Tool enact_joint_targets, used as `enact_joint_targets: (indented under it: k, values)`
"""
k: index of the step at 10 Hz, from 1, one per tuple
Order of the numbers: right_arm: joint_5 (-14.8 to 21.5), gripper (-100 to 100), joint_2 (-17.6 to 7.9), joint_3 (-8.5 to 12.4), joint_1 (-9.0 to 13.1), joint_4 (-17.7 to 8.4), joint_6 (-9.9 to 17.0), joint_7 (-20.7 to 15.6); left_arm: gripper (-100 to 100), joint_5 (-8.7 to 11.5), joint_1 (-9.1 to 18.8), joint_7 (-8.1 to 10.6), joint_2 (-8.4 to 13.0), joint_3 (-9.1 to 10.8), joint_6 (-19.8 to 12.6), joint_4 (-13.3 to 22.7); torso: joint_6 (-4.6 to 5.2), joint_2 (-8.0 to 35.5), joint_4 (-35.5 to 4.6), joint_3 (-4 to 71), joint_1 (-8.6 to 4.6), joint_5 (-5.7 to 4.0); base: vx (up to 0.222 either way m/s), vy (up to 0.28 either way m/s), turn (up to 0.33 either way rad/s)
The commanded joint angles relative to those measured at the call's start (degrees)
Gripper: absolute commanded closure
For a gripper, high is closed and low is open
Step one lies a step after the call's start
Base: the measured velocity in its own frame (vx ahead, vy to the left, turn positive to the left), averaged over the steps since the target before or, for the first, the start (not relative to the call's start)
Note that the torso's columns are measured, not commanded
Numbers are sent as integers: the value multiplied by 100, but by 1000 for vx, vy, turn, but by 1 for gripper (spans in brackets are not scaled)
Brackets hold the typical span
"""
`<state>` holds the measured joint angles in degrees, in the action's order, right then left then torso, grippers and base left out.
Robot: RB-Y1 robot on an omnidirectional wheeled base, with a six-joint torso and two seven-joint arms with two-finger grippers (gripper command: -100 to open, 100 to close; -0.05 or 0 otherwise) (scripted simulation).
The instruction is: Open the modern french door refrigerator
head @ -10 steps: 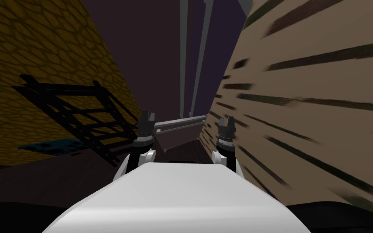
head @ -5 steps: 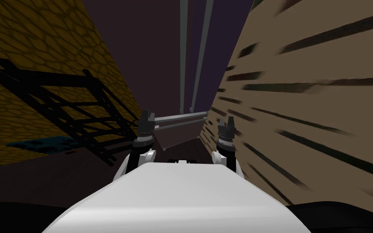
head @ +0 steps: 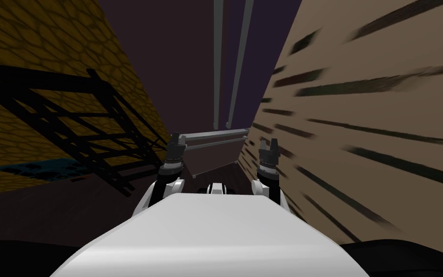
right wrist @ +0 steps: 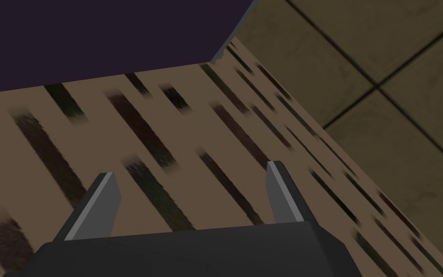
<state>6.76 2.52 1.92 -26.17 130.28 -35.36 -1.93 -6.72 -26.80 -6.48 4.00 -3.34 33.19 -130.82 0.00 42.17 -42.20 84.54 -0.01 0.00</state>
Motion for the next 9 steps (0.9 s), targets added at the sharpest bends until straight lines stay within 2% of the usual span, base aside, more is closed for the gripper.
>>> enact_joint_targets:
  k: [1,5,8,9]
  values:
    - [0,0,0,0,0,0,0,0,-100,63,57,49,246,54,173,295,0,5,-5,5,0,0,39,-20,24]
    - [0,0,0,0,-1,0,0,0,-100,189,174,139,430,138,578,971,0,7,-7,5,-1,0,59,-24,33]
    - [0,0,0,0,0,0,0,0,-100,305,280,222,475,217,961,1523,0,15,-10,0,2,0,64,-33,41]
    - [0,0,0,0,-1,0,0,0,-100,305,280,222,475,217,961,1580,0,8,-8,4,1,0,59,-24,14]
